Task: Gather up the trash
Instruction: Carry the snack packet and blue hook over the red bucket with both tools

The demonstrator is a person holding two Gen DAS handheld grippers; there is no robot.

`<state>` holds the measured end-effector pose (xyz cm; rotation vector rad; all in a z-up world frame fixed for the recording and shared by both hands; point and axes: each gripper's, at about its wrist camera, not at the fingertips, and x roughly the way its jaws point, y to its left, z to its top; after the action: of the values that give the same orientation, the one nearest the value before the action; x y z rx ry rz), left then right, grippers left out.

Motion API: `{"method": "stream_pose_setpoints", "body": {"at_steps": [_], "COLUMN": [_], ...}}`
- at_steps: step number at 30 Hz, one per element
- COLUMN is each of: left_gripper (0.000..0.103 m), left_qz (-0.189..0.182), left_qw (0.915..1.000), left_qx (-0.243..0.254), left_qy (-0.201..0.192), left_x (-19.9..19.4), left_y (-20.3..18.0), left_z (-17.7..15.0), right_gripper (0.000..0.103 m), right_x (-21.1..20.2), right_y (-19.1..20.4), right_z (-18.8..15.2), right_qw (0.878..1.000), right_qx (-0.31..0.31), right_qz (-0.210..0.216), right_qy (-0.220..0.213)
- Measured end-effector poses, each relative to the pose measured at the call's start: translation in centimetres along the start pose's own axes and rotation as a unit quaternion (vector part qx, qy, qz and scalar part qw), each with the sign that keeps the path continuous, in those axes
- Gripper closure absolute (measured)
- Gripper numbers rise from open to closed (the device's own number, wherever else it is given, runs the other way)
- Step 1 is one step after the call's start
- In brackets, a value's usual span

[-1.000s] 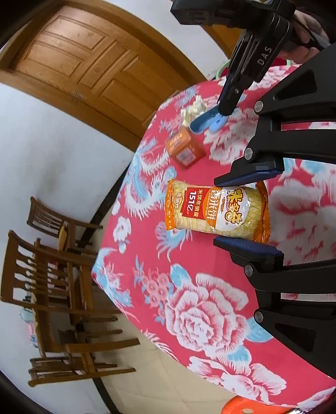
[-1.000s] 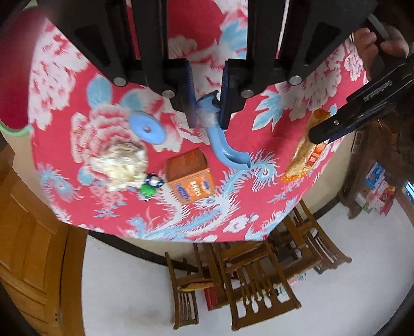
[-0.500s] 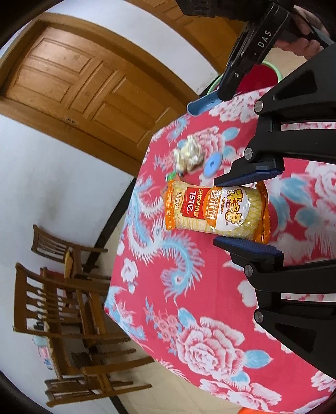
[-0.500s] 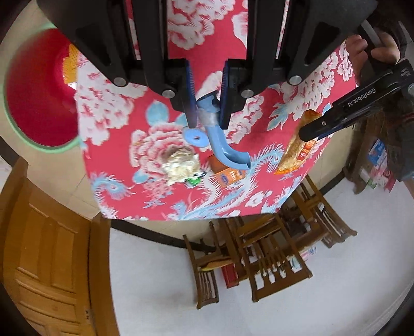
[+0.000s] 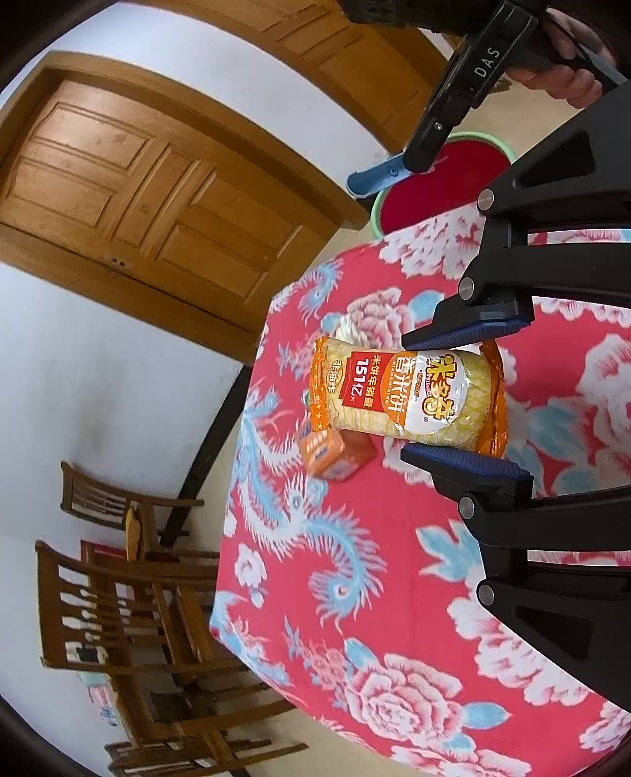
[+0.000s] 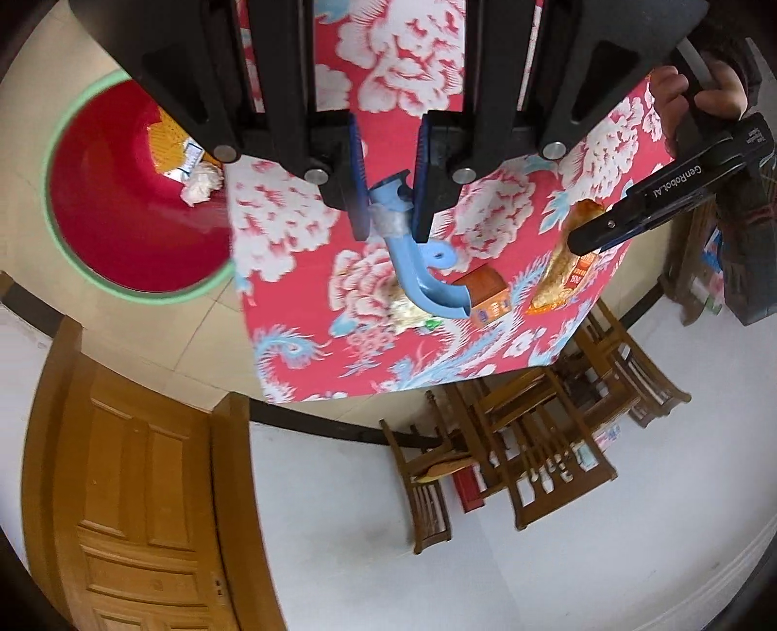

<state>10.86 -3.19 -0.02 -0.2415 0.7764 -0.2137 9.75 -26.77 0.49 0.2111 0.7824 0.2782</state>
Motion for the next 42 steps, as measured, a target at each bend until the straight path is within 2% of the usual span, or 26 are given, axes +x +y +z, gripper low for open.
{"method": "stream_pose_setpoints", "body": {"at_steps": [16,24,42], "left_gripper": [0.064,0.064,0.064], "left_qz": [-0.043,-0.067,-0.107], "left_qw": [0.9971,0.9927,0.9748], "left_qx": [0.057,0.087,0.155], "left_qy": [0.027,0.050,0.120], "left_x": [2.8,5.4,12.0], "left_y": [-7.4,-11.6,-19.8], "left_z": [-0.3,-0.8,-4.4], "right_gripper": [0.084,0.084,0.083], "right_x": [-3.5,-3.6,-3.1], "right_y": [-7.7,-11.9,-19.5], "right_z": [-0.9,-2.1,-4.8], "right_qw": [0.996,0.992,0.978], "right_qx": [0.069,0.108,0.182], "right_qz": [-0.048,-0.067,-0.105], "right_qy": [-0.023,-0.016,0.002]}}
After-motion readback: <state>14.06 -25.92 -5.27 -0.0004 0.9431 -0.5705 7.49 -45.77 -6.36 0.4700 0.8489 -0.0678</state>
